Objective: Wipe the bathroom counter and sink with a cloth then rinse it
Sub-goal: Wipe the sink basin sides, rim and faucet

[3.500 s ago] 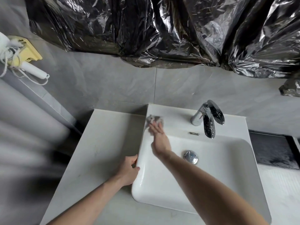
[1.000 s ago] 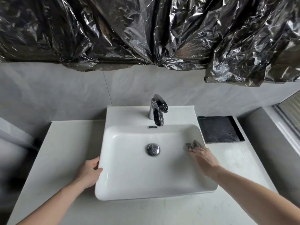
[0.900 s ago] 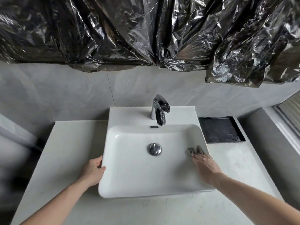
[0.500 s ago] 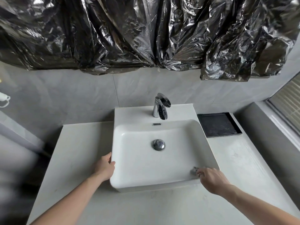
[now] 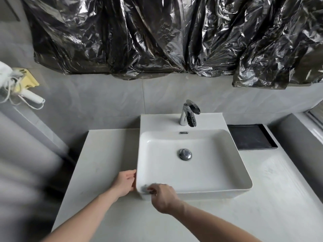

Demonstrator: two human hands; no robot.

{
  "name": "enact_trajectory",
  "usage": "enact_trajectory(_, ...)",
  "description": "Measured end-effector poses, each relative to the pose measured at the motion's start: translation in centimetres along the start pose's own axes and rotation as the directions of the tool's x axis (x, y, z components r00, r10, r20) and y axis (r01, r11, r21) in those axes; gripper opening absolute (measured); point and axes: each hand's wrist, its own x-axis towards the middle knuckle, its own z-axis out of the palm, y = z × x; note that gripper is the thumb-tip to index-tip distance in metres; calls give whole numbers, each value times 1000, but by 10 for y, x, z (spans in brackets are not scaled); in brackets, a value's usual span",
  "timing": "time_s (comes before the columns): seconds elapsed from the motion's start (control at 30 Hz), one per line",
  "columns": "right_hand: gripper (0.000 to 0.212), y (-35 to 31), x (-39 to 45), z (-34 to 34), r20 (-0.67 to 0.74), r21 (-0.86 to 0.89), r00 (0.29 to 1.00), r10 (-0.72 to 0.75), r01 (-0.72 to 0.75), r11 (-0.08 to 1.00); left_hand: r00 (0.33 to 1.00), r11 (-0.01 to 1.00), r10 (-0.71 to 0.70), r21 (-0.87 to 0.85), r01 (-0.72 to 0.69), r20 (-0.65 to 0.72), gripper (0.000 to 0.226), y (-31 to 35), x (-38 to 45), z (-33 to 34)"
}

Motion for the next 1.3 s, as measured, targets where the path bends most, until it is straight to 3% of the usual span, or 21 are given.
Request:
enact_trajectory(0.2,44,-20,11,5,50,106,999,-20,15,994,1000,999,-17,-28,17,2,28,5,-1,-8)
enact_trajectory(0.37,44,-11,-4,-23,51,424,995,-83,54,904,999,999,16,41,-15,-32,31,12,16,-7)
enact_trajectory(0.53,27,-3,-5,-108,-185,555,970,-160,238,797,989,959,144,248,-134,-24,30,38,17,7)
enact_trajectory(0.6,30,-1,3,-159,-342,494,928,-145,309,813,988,905,155,401,-142,0,35,41,22,9)
enact_trajectory(0.67,42,3,17,-207,-509,294,847,-150,335,895,991,860,129,496,-124,23,49,43,29,8)
enact_trajectory(0.73,50,8,33,-248,-620,105,767,-167,291,951,992,852,119,509,-117,29,54,43,34,9)
enact_trajectory(0.83,52,15,61,-289,-689,-52,708,-153,162,985,992,855,121,503,-127,44,60,40,40,8)
enact_trajectory(1.07,52,45,133,-278,-500,-173,857,-123,41,984,997,898,72,433,-76,25,70,30,47,8)
enact_trajectory(1.17,53,47,144,-274,-495,-187,859,-131,42,981,998,897,64,439,-61,9,73,27,50,8)
enact_trajectory(1.3,56,55,123,-265,-518,-260,816,-255,134,956,996,896,84,438,-76,1,70,29,48,10)
